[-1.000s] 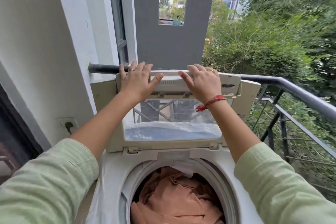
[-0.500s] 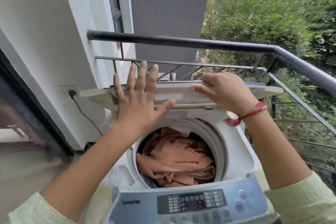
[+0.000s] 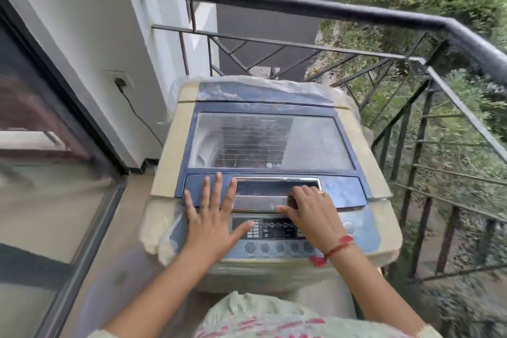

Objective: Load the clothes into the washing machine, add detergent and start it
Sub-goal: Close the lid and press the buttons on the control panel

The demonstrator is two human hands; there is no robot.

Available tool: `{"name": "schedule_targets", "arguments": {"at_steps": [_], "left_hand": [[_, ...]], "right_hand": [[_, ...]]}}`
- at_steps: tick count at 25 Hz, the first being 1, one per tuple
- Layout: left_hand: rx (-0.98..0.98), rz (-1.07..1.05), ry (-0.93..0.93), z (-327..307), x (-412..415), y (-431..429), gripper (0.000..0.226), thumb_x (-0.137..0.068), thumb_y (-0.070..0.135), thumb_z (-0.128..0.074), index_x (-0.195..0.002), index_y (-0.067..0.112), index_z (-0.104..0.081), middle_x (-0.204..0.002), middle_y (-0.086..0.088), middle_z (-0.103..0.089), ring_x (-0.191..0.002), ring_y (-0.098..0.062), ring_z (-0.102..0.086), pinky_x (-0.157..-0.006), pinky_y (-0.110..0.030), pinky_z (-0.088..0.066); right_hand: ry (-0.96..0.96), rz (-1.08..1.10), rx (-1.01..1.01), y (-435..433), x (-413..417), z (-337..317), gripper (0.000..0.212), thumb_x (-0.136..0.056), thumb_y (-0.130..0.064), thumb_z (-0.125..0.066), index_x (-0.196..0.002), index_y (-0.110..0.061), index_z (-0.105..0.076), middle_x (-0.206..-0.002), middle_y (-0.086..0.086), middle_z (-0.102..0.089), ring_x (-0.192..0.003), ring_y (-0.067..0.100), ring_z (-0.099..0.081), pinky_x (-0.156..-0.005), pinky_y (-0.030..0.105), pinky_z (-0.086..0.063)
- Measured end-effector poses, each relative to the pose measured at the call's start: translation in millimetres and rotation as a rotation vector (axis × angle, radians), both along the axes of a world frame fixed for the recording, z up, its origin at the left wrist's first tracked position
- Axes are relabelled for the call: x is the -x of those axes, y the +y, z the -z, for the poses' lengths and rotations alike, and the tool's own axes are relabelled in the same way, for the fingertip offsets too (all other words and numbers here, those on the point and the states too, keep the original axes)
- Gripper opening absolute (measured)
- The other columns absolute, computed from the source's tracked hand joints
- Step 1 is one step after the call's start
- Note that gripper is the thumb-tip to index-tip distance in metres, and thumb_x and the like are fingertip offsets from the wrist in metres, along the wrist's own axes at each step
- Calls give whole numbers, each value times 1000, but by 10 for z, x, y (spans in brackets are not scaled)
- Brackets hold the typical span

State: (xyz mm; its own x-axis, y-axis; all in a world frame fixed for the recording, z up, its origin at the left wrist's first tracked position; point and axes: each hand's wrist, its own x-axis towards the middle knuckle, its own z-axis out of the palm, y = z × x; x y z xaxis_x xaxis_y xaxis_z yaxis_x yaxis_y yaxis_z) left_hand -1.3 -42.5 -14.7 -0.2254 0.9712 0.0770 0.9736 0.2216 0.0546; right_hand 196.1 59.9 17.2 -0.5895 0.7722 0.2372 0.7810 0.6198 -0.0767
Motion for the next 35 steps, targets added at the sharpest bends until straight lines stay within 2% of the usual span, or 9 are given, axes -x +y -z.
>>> {"name": "schedule_targets", "arguments": {"at_steps": [7, 11, 15, 17, 19, 22, 25, 28, 35], "left_hand": [[4, -42, -43, 78, -31, 25, 95, -75, 87, -2, -149, 30, 13, -157, -6, 16, -143, -23, 19, -107, -60, 14], [42, -48, -53, 50, -48, 30, 94, -75, 86, -2, -150, 31, 9, -158, -4, 14, -144, -26, 14, -108, -61, 11], [69, -52, -47, 38, -49, 20, 94, -72, 87, 3, -148, 32, 13, -157, -2, 18, -143, -24, 17, -109, -60, 12], [79, -51, -40, 38, -51, 26, 95, -71, 87, 6, -148, 32, 15, -156, -2, 20, -143, -23, 19, -109, -60, 13], [77, -51, -38, 44, -50, 24, 95, -71, 86, 5, -148, 31, 14, -156, -2, 19, -143, -23, 18, -110, -59, 12], [64, -48, -58, 57, -52, 18, 94, -73, 85, -2, -149, 31, 10, -156, -3, 16, -144, -24, 14, -110, -59, 12], [53, -50, -66, 37, -55, 15, 91, -75, 83, -5, -149, 32, 11, -157, -2, 15, -145, -23, 12, -111, -57, 11], [59, -39, -80, 19, -58, -11, 89, -75, 82, -2, -149, 33, 11, -158, -2, 14, -145, -22, 12, -112, -55, 11], [101, 53, -75, 7, -4, -125, 107, -67, 88, 2, -149, 20, 12, -157, -3, 14, -145, -19, 12, -116, -46, 10]], "right_hand": [[97, 54, 64, -5, -24, 224, 51, -82, -66, -35, -86, -19, -55, -79, -2, -58, -77, 23, -58, -75, 36, -46], [189, 66, 100, -30, -31, 290, 51, -82, -65, -36, -89, -18, -56, -84, -1, -58, -83, 23, -57, -84, 33, -36], [210, 60, 120, -51, -50, 255, 50, -85, -61, -37, -94, -16, -58, -88, 0, -60, -87, 25, -57, -89, 39, -44], [168, 60, 108, -124, -106, 248, 60, -87, -64, -32, -110, -16, -60, -107, 1, -63, -106, 26, -59, -104, 42, -36], [15, 49, 164, -237, -156, 211, 84, -84, -73, -15, -136, -14, -47, -138, 3, -51, -133, 24, -42, -116, 39, -15], [-40, 40, 314, -288, -175, 131, 103, -72, -81, 6, -150, -18, -17, -158, -2, -16, -147, 18, -9, -118, 39, 1], [163, 66, 301, -419, -334, 3, 88, -81, -76, -9, -147, -20, -25, -156, 2, -22, -144, 20, -19, -117, 44, -13], [371, 204, 175, -658, -836, 72, 62, -89, -58, -36, -136, -18, -42, -122, 6, -54, -110, 25, -55, -87, 43, -48], [-79, 233, 311, -609, -1407, 172, 75, -84, -16, -56, -149, -21, -19, -109, 11, -47, -90, 33, -53, -75, 41, -46]]}}
